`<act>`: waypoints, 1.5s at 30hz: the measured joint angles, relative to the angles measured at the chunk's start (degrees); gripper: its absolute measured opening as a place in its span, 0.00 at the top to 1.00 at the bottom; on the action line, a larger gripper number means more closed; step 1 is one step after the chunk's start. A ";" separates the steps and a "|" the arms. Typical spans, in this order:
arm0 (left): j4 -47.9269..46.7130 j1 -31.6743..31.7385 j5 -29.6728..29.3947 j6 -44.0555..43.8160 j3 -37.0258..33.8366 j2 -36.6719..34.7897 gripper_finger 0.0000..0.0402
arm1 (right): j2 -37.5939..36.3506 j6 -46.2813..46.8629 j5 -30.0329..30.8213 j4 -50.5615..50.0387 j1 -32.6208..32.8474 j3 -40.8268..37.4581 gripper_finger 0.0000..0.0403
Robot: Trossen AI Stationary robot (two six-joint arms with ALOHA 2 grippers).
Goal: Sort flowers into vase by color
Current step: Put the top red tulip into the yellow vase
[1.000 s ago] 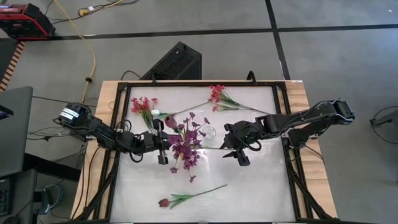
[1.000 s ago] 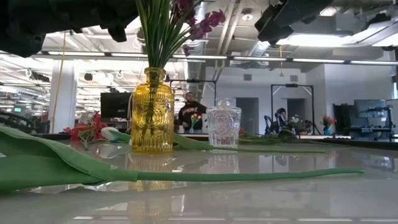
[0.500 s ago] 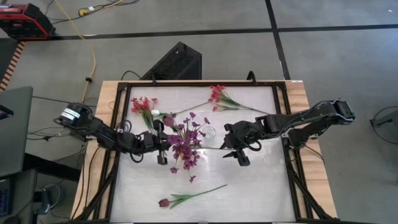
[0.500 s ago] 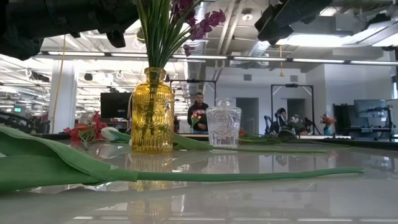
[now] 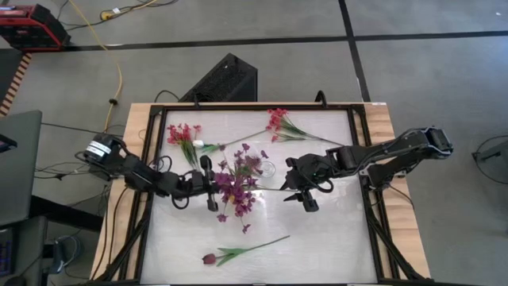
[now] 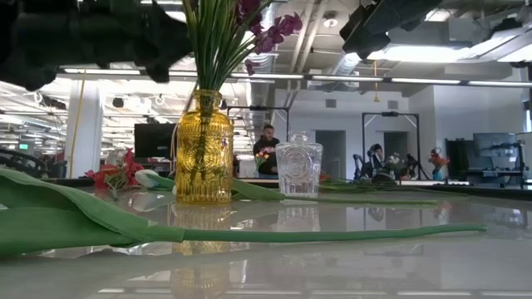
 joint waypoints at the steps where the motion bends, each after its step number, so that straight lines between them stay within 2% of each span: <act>1: 0.21 -0.05 0.00 0.82 0.06 -0.77 1.00 | 0.00 0.00 0.00 0.01 0.00 0.00 0.50; 5: -0.33 -0.49 -0.67 4.94 0.07 -4.42 1.00 | 0.00 0.00 0.00 0.01 0.00 0.00 0.50; 10: -0.60 -2.38 -4.43 10.65 0.07 -12.36 1.00 | 0.00 1.24 0.00 -0.04 0.00 0.00 0.50; 15: -5.57 -4.44 -4.24 10.73 0.07 -20.38 1.00 | 0.00 1.36 0.00 -0.09 0.04 0.00 0.50; 18: -7.55 -4.97 -0.10 9.59 0.07 -23.92 1.00 | 0.00 1.02 -0.70 3.73 0.04 0.18 0.50; 22: -7.74 -4.98 7.28 8.69 0.07 -27.81 1.00 | 0.00 -1.99 -4.51 8.52 0.04 3.33 0.50; 26: -7.26 -4.96 11.03 9.72 0.07 -31.37 1.00 | 0.00 -4.92 -4.47 11.19 0.08 7.47 0.50; 29: -5.05 -4.73 13.81 11.83 0.07 -33.39 1.00 | 0.00 -9.35 -4.15 17.86 -0.53 9.58 0.50; 32: -4.28 -3.37 13.60 13.57 0.07 -35.34 1.00 | 0.00 -13.65 -3.74 28.49 -1.80 10.63 0.50; 35: -4.00 -0.64 13.56 12.52 0.09 -36.61 1.00 | 1.31 -13.89 -2.69 39.45 -4.05 10.78 0.50; 38: -4.69 3.04 14.01 9.48 0.65 -36.68 1.00 | 4.83 -12.44 -2.71 44.84 -6.46 11.23 0.50; 42: -9.34 8.28 15.66 4.77 4.08 -36.05 1.00 | 12.06 -12.04 -2.71 41.07 -9.38 17.93 0.50; 45: -15.87 11.40 19.06 1.34 7.52 -34.94 1.00 | 17.14 -12.42 -2.73 36.90 -10.92 24.56 0.50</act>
